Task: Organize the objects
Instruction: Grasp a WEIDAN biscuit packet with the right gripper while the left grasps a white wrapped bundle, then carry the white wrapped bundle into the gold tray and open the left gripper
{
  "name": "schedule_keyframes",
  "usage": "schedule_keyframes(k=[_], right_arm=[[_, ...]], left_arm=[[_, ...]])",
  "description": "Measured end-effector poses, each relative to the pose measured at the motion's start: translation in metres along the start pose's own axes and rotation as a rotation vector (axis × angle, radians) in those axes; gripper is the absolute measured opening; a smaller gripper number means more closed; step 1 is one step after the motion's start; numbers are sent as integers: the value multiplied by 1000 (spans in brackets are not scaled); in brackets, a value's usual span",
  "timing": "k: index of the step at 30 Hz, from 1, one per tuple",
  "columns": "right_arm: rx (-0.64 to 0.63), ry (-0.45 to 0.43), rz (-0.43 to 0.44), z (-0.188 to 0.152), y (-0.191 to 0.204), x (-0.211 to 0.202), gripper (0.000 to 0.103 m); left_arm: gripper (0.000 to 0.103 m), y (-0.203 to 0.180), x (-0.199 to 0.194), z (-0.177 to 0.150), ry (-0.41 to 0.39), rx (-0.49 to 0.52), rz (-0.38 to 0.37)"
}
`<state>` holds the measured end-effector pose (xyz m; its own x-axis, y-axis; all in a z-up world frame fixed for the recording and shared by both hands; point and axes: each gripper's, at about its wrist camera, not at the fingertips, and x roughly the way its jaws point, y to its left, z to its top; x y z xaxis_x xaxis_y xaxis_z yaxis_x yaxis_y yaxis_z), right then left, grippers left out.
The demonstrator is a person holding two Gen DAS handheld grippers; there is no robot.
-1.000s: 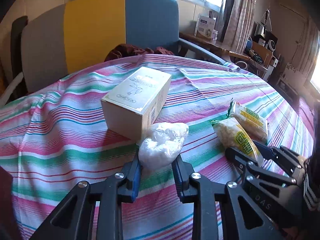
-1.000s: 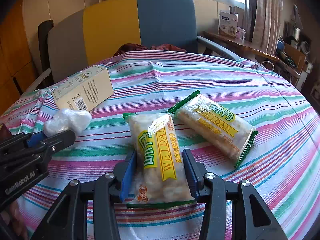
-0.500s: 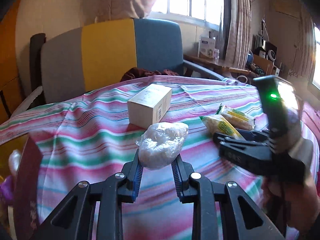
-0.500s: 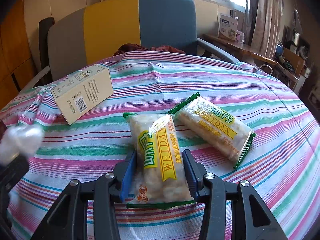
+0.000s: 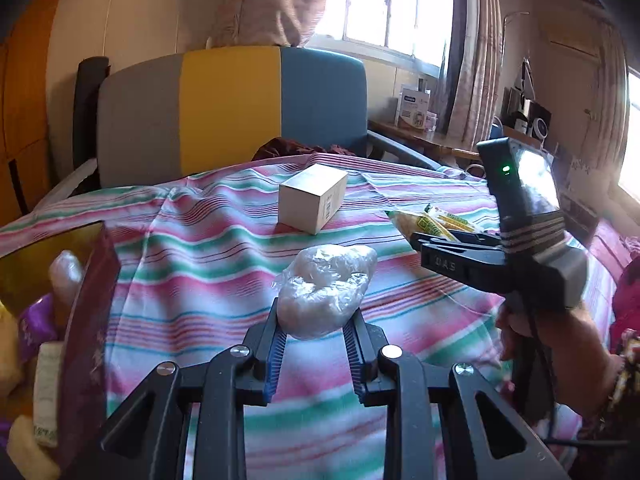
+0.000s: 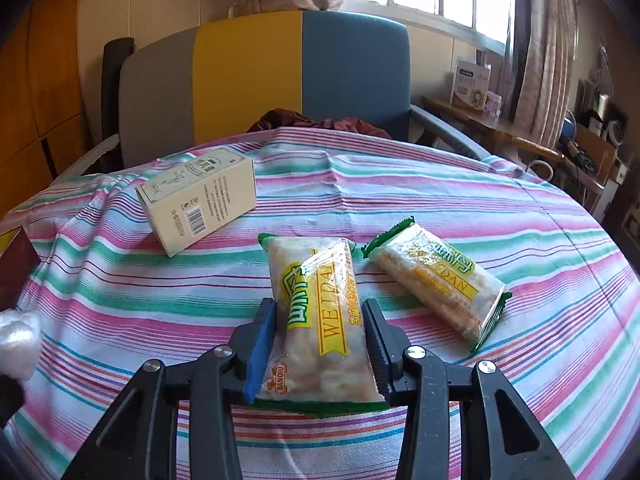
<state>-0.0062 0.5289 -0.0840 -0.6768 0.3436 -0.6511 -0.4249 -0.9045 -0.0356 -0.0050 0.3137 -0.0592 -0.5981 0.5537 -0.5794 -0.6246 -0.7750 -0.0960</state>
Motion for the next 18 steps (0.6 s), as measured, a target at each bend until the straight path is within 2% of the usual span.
schedule_keyframes(k=[8,12,18], right_arm=[[-36,-8,-24,0,8,-1,44],[-52,-17,-40,0,12,-4,44],[-72,-23,-59,0,16,-7,44]], left_arm=[[27,16,-47,-6,-27,-53,-58],[27,38,-69,-2,-56,-106,-56],[27,89,-96,5,-89,-215,0]])
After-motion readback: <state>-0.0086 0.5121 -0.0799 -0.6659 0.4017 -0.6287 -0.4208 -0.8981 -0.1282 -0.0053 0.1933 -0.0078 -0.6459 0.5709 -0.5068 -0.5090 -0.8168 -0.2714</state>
